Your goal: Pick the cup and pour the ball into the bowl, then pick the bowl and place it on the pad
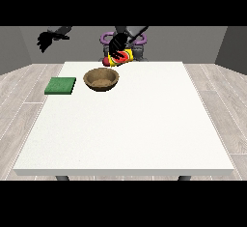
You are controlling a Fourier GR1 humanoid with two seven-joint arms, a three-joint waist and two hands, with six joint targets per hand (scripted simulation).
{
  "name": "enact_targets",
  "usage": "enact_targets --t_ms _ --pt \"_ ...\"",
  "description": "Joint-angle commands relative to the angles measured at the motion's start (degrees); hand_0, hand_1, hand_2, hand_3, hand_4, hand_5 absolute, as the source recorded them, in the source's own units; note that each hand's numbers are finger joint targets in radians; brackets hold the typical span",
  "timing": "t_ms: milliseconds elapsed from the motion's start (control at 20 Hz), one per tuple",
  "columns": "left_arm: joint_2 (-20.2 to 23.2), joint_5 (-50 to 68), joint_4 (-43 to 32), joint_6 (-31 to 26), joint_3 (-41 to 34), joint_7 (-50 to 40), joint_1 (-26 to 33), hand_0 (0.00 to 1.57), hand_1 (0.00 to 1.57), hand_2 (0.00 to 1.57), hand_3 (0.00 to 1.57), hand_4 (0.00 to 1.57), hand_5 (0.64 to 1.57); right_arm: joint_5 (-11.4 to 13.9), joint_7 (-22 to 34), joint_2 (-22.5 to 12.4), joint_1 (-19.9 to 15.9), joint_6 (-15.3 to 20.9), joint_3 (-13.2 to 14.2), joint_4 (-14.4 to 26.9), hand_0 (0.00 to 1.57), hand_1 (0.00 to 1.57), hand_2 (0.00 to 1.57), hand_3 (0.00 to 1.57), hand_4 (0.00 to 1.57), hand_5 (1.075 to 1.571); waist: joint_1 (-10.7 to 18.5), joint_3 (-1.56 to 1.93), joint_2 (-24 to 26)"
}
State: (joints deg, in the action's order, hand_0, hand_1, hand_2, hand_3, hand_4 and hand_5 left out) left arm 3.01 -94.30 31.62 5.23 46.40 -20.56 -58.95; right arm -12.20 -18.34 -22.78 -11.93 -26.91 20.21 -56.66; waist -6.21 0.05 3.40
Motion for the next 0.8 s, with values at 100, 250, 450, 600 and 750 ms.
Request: enact_targets --t_ms 100,250,450,600,750 --pt "-0.8 -2.7 1.6 -4.5 -2.2 2.6 0.5 1.45 1.45 1.57 1.57 1.53 1.135 -0.4 6.1 1.5 0.1 1.9 -1.4 -1.8 0.0 0.0 0.0 0.0 0.0 1.569 -0.3 -0.07 2.7" --pt "1.1 13.4 7.2 7.6 -17.8 -2.5 3.7 1.5 1.5 1.57 1.57 1.57 1.092 -1.7 2.6 1.2 2.8 0.5 0.7 -0.2 0.0 0.0 0.0 0.0 0.0 1.569 2.1 -0.49 1.7" --pt "1.3 26.9 11.9 15.1 -30.6 -1.8 8.8 1.24 1.24 1.54 1.43 1.51 1.196 -1.7 2.9 1.9 4.3 2.3 1.2 -0.8 0.0 0.0 0.0 0.0 0.0 1.567 5.1 -0.76 1.4" --pt "-2.8 38.8 17.0 21.1 -37.7 0.6 13.9 0.9 0.9 0.85 0.48 1.26 1.437 -1.2 3.4 3.7 3.8 3.6 0.4 -0.9 0.0 0.0 0.0 0.0 0.25 1.567 7.2 -1.28 -1.0" --pt "-2.9 52.7 21.0 24.3 -41.3 5.2 19.8 0.0 0.0 0.0 0.0 0.42 1.561 -1.2 2.8 5.4 0.8 4.1 -0.9 -3.1 0.0 0.0 0.0 0.0 0.35 1.567 4.5 -1.68 -6.2"
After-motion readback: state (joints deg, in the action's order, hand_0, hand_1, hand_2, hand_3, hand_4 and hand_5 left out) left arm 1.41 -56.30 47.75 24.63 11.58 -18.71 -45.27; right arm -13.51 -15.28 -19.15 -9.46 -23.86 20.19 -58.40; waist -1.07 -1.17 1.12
